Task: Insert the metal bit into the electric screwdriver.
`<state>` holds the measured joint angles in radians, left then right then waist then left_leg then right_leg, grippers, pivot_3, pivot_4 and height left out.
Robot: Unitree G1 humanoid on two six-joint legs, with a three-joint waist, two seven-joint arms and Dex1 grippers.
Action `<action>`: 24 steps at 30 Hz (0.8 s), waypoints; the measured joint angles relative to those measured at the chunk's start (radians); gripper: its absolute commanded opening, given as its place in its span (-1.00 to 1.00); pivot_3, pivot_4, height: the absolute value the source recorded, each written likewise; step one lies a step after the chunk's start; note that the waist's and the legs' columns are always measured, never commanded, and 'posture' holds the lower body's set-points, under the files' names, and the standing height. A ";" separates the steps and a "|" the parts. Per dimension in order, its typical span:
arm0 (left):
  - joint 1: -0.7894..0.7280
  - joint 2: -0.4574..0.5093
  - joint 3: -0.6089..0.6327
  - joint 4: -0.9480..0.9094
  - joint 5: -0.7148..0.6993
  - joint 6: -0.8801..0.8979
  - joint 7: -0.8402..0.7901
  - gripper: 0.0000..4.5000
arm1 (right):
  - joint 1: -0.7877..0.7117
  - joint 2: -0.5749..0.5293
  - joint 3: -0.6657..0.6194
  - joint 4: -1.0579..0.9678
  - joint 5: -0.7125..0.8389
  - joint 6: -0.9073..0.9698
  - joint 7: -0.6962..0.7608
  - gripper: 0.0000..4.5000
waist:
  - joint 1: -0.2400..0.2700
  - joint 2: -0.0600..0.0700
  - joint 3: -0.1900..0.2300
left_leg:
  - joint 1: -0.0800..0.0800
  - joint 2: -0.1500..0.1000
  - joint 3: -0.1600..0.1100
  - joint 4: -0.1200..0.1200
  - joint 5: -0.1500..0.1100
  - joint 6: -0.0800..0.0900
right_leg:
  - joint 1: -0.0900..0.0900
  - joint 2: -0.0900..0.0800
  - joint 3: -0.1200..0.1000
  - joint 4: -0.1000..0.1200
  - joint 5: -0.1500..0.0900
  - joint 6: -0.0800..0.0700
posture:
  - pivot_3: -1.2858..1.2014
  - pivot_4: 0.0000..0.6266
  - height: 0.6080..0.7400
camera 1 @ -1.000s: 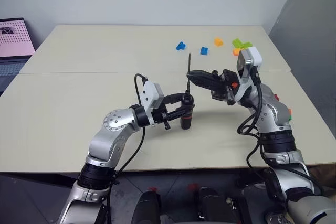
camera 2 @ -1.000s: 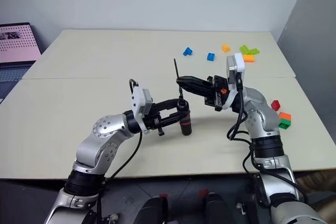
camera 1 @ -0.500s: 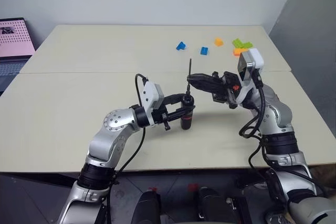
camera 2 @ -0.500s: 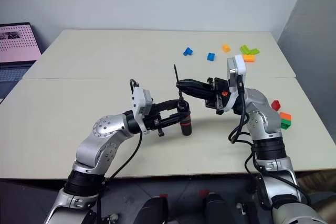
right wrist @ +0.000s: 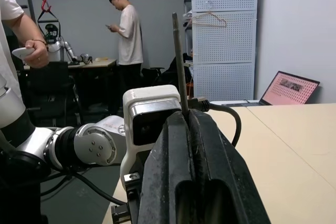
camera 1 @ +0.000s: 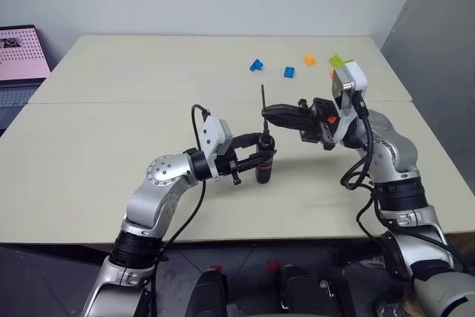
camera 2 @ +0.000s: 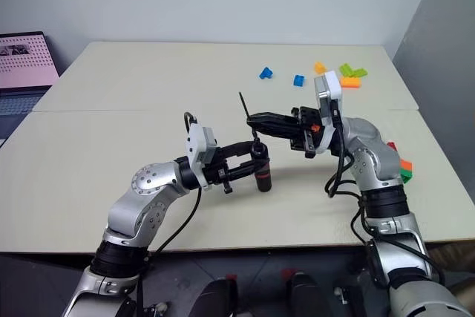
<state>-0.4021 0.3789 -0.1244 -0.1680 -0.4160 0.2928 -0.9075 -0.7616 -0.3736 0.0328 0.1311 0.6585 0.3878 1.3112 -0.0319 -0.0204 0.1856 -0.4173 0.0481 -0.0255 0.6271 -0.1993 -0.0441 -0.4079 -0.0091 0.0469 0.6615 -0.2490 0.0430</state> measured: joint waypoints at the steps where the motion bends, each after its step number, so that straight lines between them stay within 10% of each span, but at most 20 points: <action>1: 0.000 0.000 0.000 0.000 0.000 0.000 -0.001 -0.28 | -0.001 -0.002 0.001 0.001 -0.001 0.000 0.005 -1.00 | 0.000 0.000 0.000 | 0.000 0.000 0.000 0.000 0.000 0.000 | 0.000 0.000 0.000 0.000 0.000 0.000 | 0.03 -0.52 1.00; 24: 0.003 0.003 -0.009 0.000 0.008 -0.018 -0.016 -0.28 | -0.064 -0.077 0.052 0.061 -0.066 0.018 0.116 -1.00 | 0.000 0.000 0.000 | 0.000 0.000 0.000 0.000 0.000 0.000 | 0.001 0.000 0.000 0.000 -0.002 -0.004 | 0.03 -0.52 1.00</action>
<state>-0.3990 0.3818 -0.1330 -0.1679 -0.4080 0.2750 -0.9235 -0.8252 -0.4502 0.0853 0.1923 0.5922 0.4056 1.4267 -0.0319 -0.0204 0.1856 -0.4169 0.0481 -0.0255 0.6272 -0.1993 -0.0441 -0.4073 -0.0092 0.0468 0.6612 -0.2513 0.0390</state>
